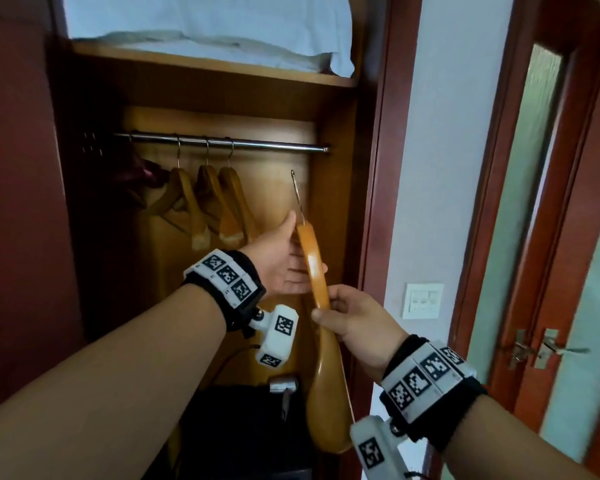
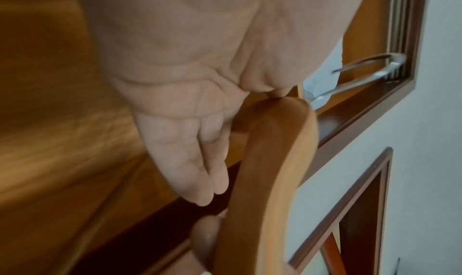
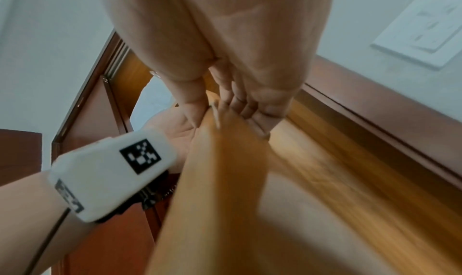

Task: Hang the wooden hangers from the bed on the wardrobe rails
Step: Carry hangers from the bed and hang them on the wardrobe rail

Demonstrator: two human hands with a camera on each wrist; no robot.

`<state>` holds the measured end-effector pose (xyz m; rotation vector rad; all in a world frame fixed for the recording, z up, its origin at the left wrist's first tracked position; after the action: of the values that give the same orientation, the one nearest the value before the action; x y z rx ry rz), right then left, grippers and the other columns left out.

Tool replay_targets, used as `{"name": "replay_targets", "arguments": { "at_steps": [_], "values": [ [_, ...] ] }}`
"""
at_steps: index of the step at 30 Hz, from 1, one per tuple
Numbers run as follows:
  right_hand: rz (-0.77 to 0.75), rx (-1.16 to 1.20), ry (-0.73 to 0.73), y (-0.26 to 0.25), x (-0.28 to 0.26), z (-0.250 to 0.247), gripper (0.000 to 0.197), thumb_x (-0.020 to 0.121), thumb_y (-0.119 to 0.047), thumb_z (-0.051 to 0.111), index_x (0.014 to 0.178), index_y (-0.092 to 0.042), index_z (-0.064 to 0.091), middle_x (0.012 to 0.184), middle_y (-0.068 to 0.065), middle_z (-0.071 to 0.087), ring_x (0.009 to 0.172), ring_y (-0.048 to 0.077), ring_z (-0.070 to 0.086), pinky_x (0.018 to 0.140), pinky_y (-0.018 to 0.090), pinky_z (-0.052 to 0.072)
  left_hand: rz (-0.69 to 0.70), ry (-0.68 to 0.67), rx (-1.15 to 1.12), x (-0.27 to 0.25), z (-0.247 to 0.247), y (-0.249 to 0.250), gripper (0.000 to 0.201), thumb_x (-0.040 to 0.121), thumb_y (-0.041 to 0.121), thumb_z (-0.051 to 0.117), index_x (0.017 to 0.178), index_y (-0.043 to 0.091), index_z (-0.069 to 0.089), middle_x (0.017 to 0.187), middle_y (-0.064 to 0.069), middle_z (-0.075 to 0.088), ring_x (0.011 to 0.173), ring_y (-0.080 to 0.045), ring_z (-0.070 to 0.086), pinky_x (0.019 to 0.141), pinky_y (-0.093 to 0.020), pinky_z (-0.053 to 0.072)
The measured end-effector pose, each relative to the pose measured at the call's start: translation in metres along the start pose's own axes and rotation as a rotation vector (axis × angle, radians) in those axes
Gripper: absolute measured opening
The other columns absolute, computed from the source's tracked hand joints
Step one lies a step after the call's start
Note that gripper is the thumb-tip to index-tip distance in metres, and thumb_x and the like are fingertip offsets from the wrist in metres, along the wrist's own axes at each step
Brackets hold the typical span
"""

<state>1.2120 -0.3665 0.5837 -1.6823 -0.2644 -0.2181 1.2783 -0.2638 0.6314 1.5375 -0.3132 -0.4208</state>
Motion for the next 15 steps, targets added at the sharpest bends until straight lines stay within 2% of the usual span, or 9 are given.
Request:
{"name": "replay_targets", "arguments": {
  "at_steps": [3,5,9,11,13,14,15],
  "values": [
    [-0.043,0.043,0.024,-0.007,0.042,0.01,0.009,0.094,-0.009,0.063,0.103,-0.008,0.061,0.079,0.005,0.068,0.068,0.015,0.065,0.065,0.031,0.051,0.012,-0.033,0.106,0.019,-0.024,0.021,0.098,0.087,0.084,0.026,0.139,0.005,0.051,0.123,-0.017,0.069,0.116,-0.033,0.065,0.102,-0.046,0.051],
    [-0.059,0.065,0.048,-0.014,0.072,0.018,0.005,0.095,-0.011,0.061,0.099,-0.007,0.062,0.076,0.005,0.068,0.067,0.016,0.065,0.066,0.034,0.051,0.021,-0.068,0.147,0.032,-0.039,0.038,0.106,0.085,0.086,0.027,0.147,0.002,0.042,0.132,-0.02,0.063,0.12,-0.033,0.063,0.103,-0.044,0.051],
    [-0.061,0.05,0.073,-0.034,0.134,0.041,0.013,0.098,-0.012,0.057,0.088,-0.006,0.062,0.062,0.002,0.066,0.055,0.012,0.063,0.055,0.026,0.05,0.051,-0.08,0.161,0.057,-0.078,0.067,0.103,0.089,0.082,0.027,0.152,0.001,0.032,0.145,-0.023,0.051,0.124,-0.03,0.058,0.101,-0.041,0.051],
    [-0.071,0.007,0.092,-0.041,0.157,0.043,0.018,0.099,-0.016,0.056,0.085,-0.007,0.064,0.062,0.004,0.067,0.055,0.014,0.063,0.059,0.028,0.05,0.062,-0.075,0.155,0.07,-0.094,0.075,0.102,0.089,0.082,0.027,0.154,0.002,0.03,0.145,-0.021,0.052,0.126,-0.032,0.057,0.106,-0.045,0.048],
    [-0.098,-0.029,0.109,-0.047,0.183,0.046,0.022,0.099,-0.02,0.056,0.086,-0.005,0.066,0.067,0.008,0.067,0.06,0.018,0.062,0.067,0.035,0.049,0.086,-0.071,0.163,0.083,-0.114,0.084,0.101,0.089,0.082,0.028,0.156,0.006,0.026,0.136,-0.017,0.059,0.128,-0.036,0.055,0.11,-0.05,0.044],
    [-0.101,-0.049,0.119,-0.049,0.194,0.048,0.024,0.099,-0.02,0.055,0.088,-0.003,0.066,0.069,0.009,0.066,0.061,0.019,0.062,0.068,0.035,0.049,0.092,-0.067,0.161,0.088,-0.123,0.088,0.101,0.089,0.082,0.029,0.157,0.007,0.023,0.13,-0.014,0.061,0.128,-0.036,0.056,0.11,-0.05,0.044],
    [-0.099,-0.071,0.128,-0.051,0.205,0.049,0.026,0.099,-0.021,0.055,0.089,-0.001,0.067,0.07,0.01,0.066,0.062,0.02,0.061,0.066,0.034,0.049,0.093,-0.062,0.156,0.093,-0.133,0.091,0.101,0.089,0.082,0.029,0.158,0.009,0.02,0.132,-0.014,0.06,0.126,-0.036,0.057,0.109,-0.05,0.045]
  ]
}}
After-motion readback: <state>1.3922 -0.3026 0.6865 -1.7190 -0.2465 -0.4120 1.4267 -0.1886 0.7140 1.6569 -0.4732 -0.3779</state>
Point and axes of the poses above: each hand's wrist, its own x-axis towards the middle knuckle, its own z-axis out of the palm, y = z × x, the point moved 10 cm from there along x, towards the middle knuckle
